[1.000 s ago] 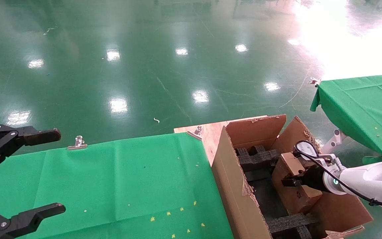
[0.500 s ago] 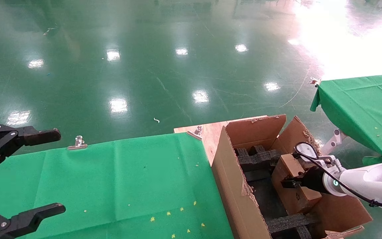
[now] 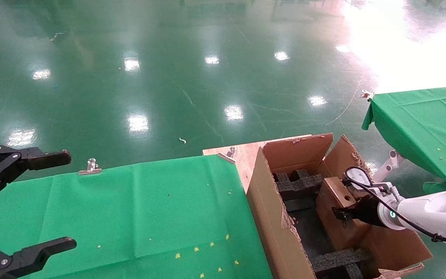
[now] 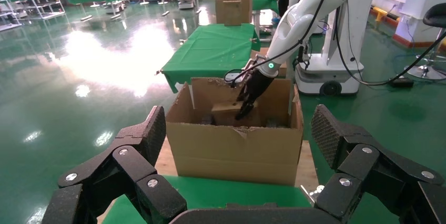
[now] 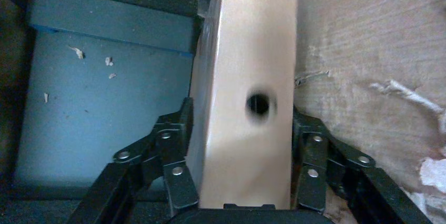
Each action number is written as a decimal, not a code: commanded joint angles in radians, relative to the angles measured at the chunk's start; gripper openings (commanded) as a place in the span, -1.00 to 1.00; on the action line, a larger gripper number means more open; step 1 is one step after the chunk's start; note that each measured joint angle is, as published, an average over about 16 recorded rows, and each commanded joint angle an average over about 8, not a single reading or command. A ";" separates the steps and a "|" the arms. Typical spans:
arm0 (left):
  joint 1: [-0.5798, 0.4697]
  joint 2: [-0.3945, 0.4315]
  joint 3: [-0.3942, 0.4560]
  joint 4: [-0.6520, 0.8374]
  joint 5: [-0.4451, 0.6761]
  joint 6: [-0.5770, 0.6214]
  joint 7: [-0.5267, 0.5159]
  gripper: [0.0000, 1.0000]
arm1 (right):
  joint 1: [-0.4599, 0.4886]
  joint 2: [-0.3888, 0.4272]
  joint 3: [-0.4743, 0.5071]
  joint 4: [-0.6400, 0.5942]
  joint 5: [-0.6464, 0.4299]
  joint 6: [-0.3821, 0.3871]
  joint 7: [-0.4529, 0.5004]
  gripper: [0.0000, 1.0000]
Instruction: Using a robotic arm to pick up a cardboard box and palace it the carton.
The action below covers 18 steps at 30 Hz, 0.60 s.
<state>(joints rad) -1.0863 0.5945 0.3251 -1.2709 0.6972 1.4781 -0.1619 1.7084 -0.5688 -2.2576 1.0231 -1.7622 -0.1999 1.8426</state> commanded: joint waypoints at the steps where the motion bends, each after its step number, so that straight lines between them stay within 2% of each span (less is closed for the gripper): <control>1: 0.000 0.000 0.000 0.000 0.000 0.000 0.000 1.00 | 0.000 0.000 0.000 -0.001 0.000 0.001 0.000 1.00; 11: 0.000 0.000 0.000 0.000 0.000 0.000 0.000 1.00 | 0.035 0.015 0.012 0.015 -0.010 0.007 -0.002 1.00; 18: 0.000 0.000 0.000 0.000 0.000 0.000 0.000 1.00 | 0.114 0.043 0.052 0.061 -0.008 0.039 0.006 1.00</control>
<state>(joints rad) -1.0866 0.5944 0.3256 -1.2707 0.6970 1.4781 -0.1616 1.8284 -0.5221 -2.2012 1.0978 -1.7721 -0.1517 1.8449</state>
